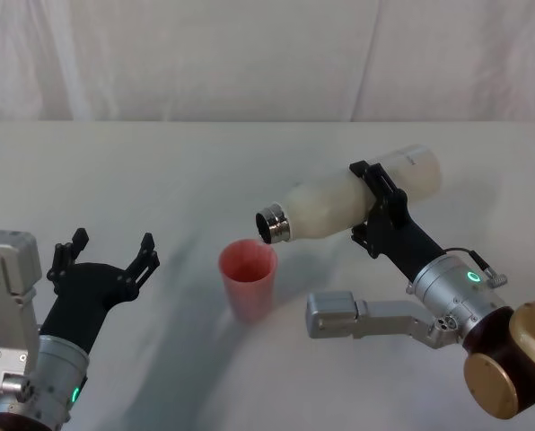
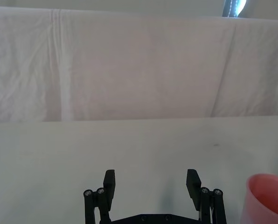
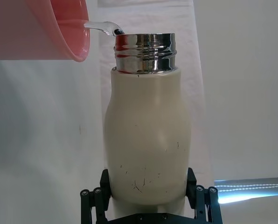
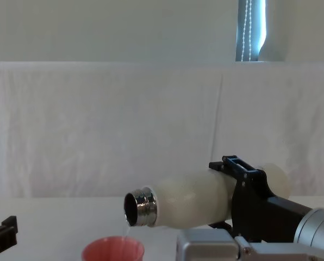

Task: Grasp the thermos with one hand and pour water into the cup lid.

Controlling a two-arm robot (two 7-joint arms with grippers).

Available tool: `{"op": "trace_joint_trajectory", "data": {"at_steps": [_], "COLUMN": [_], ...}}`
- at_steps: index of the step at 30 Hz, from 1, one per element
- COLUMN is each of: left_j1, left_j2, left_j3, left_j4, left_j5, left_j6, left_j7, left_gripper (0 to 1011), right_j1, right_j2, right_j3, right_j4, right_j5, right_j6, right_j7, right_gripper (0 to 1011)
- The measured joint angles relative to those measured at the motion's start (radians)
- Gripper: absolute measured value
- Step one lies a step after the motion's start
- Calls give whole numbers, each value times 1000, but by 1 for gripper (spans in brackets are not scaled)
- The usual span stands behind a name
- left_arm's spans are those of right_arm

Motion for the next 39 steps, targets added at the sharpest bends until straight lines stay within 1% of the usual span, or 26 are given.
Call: {"op": "trace_joint_trajectory", "data": {"at_steps": [20,24,30,39], "left_j1": [0,0,0,0], "left_j2": [0,0,0,0], "left_j3": [0,0,0,0], "left_j4": [0,0,0,0], "left_j5": [0,0,0,0], "left_j6": [0,0,0,0], "left_j7": [0,0,0,0], "left_gripper": [1001,1001,1001,1001], "right_j1": [1,-6,-15,-22], "right_j2": [-2,-9,-18,-20], "right_j3": [-3,7,25,34], "right_j4": [3,3,0,-8], "right_j5": [-4,17,51,61], "right_j6": [2,-8,-21,-25], "right_j7": [-9,-24,-25,-23], "right_gripper": [950,950,950,950]}}
